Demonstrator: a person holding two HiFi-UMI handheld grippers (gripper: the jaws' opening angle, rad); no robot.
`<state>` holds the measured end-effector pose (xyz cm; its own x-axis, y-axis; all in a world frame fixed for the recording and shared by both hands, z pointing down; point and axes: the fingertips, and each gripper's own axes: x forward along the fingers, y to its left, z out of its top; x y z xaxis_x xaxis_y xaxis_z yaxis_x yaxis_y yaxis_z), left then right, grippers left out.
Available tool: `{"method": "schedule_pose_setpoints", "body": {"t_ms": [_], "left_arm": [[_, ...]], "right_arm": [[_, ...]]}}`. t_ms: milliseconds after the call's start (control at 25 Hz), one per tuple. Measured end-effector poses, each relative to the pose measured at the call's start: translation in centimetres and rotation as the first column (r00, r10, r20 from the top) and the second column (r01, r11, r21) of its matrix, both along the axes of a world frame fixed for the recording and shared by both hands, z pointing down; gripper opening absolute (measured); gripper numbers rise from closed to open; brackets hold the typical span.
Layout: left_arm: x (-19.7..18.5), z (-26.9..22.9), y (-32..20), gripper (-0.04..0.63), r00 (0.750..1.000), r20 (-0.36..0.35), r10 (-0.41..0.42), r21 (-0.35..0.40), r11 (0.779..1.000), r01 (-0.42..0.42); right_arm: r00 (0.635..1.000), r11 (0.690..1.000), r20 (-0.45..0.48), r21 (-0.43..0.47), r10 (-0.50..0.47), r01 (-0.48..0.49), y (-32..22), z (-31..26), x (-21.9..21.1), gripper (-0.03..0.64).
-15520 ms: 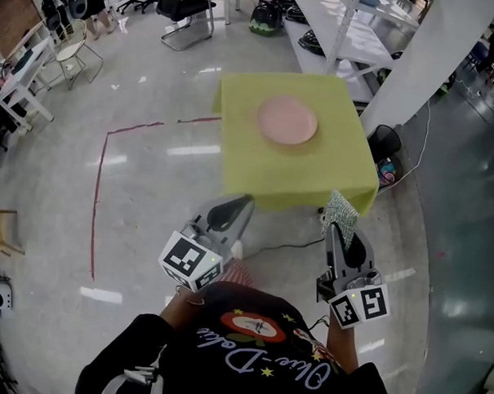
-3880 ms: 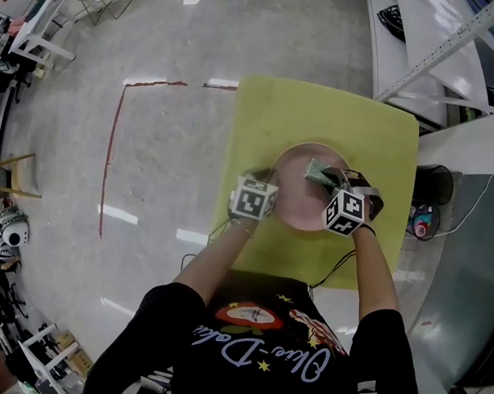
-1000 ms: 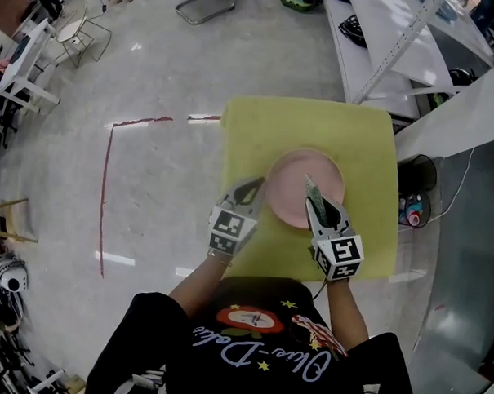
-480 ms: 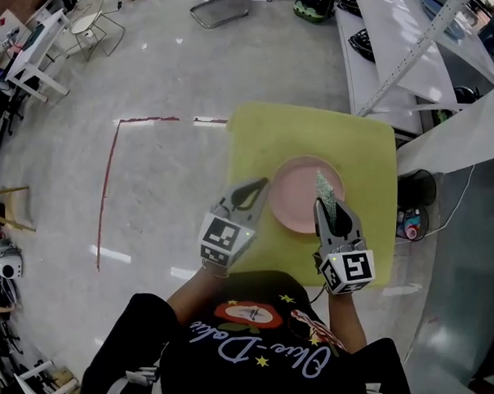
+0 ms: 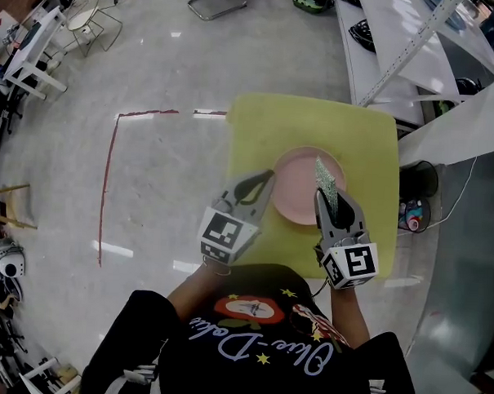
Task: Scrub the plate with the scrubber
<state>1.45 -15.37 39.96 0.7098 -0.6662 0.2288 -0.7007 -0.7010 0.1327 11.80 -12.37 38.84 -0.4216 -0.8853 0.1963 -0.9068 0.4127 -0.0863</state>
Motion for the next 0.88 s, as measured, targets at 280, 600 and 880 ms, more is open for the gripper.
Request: {"method": "schedule_pose_setpoints", "body": {"t_ms": [280,600,880], "left_arm": [[0.8,0.1,0.3,0.002,1.000,-0.009,0.011,-0.008,1.000,-0.011],[0.8,0.3,0.5,0.002,1.000,-0.013,0.023,-0.018,1.000,-0.024],[1.3,0.2,0.7,0.002,0.999,-0.009,0.035,-0.013,0.999,-0.035]], "right_arm": [[1.000,1.000,-0.013,0.001,-0.028,0.028,0.0,0.4,-0.4,0.064],[0.999,0.999,-0.005,-0.006,-0.041,0.041,-0.2,0.7,-1.3,0.064],[0.999,0.999,-0.007,-0.010,-0.046,0.045,-0.1,0.9,-1.5,0.064]]}}
